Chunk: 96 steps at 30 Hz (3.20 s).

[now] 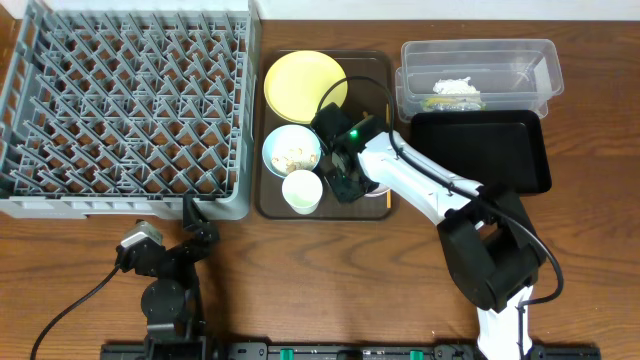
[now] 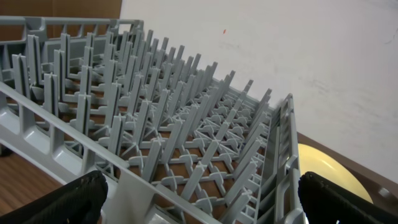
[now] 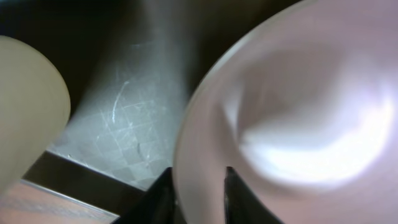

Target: Sort waste into correct bins and load items into the dishwasher

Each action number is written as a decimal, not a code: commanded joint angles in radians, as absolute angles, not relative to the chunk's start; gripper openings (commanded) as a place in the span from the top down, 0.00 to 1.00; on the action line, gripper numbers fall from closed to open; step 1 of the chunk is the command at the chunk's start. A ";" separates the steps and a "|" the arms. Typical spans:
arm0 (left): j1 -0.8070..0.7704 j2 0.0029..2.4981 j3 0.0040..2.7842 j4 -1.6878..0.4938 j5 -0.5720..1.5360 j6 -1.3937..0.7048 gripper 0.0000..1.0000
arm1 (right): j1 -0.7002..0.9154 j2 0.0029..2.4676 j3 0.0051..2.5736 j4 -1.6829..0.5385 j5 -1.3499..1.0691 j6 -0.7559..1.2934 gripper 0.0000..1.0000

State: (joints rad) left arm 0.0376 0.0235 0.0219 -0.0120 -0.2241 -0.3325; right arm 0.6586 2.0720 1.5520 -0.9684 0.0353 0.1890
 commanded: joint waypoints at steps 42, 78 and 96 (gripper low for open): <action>0.033 0.024 0.004 -0.051 -0.250 -0.315 0.00 | 0.699 2.157 1.760 -0.699 0.026 0.519 0.49; 0.033 0.024 0.004 -0.051 -0.250 -0.315 0.00 | 0.587 2.231 1.760 -0.797 0.096 0.518 0.57; 0.033 0.024 0.004 -0.051 -0.250 -0.315 0.00 | 0.503 2.220 1.856 -0.851 0.070 0.489 0.55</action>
State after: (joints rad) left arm 0.0376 0.0235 0.0219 -0.0120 -0.2241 -0.3321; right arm 0.5232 2.2246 1.8256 -0.8413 0.0746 0.5060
